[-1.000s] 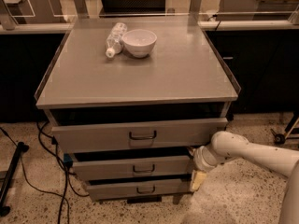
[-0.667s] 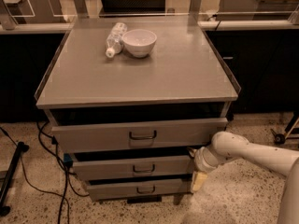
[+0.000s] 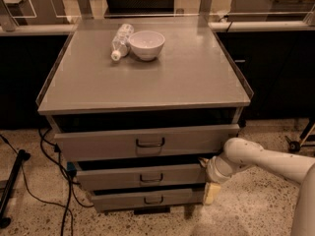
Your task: Open middle drawer
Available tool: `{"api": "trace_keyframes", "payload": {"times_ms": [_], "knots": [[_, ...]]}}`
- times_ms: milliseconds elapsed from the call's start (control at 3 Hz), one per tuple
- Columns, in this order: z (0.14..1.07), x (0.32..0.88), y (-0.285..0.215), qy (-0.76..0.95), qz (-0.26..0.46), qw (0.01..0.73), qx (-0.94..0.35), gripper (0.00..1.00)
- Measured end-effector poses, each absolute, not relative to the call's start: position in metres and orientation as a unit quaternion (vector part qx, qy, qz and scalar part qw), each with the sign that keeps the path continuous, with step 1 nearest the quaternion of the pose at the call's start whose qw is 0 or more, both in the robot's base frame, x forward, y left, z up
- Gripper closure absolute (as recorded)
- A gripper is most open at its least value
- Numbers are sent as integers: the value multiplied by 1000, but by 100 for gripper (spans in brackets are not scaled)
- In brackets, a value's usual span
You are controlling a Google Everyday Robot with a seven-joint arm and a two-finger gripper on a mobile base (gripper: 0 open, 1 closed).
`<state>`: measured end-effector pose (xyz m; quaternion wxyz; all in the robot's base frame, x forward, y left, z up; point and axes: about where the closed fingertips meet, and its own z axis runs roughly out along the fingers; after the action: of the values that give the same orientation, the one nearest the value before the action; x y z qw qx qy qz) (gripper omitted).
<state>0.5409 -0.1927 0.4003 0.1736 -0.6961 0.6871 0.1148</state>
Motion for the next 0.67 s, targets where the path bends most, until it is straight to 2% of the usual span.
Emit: {"api": "trace_keyframes", "payload": {"times_ms": [667], "knots": [[409, 518, -205, 694, 146, 128, -693, 0]]}}
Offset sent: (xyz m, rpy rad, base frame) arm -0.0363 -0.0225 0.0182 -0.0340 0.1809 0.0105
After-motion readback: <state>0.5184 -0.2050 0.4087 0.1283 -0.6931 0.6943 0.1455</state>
